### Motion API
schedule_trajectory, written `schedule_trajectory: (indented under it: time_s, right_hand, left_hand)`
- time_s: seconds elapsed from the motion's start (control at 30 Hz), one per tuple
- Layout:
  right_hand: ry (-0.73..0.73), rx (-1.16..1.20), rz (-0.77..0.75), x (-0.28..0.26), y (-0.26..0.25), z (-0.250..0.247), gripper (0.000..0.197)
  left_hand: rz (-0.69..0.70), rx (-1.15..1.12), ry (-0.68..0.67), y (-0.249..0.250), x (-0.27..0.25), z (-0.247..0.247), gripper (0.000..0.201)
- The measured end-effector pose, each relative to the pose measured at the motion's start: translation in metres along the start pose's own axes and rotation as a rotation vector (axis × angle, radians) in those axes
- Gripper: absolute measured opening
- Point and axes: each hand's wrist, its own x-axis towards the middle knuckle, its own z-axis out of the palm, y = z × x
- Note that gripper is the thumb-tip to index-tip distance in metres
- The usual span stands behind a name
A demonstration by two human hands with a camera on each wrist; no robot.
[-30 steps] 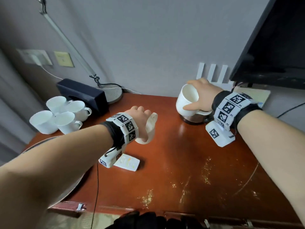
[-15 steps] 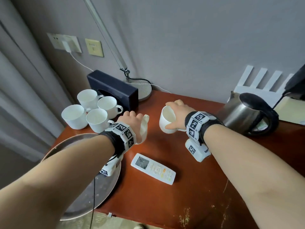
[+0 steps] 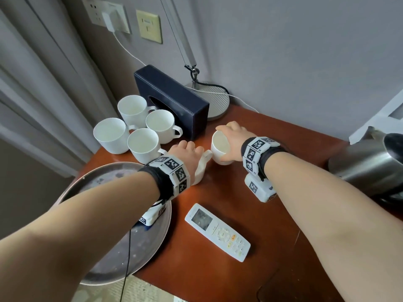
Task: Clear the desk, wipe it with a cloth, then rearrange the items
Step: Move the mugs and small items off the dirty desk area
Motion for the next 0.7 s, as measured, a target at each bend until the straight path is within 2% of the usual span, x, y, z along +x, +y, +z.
schedule_trajectory:
  time_s: [0.47,0.7]
  right_hand:
    - [0.007,0.002,0.006,0.0069,-0.0013,0.0103,0.084]
    - [-0.005,0.024,-0.029,0.0087,0.0009,0.011,0.088]
  left_hand:
    - [-0.044,0.01,-0.012,0.0039,0.0014,0.0028,0.082]
    - [0.065,0.086,-0.018,-0.0044,-0.0046,0.0087,0.091]
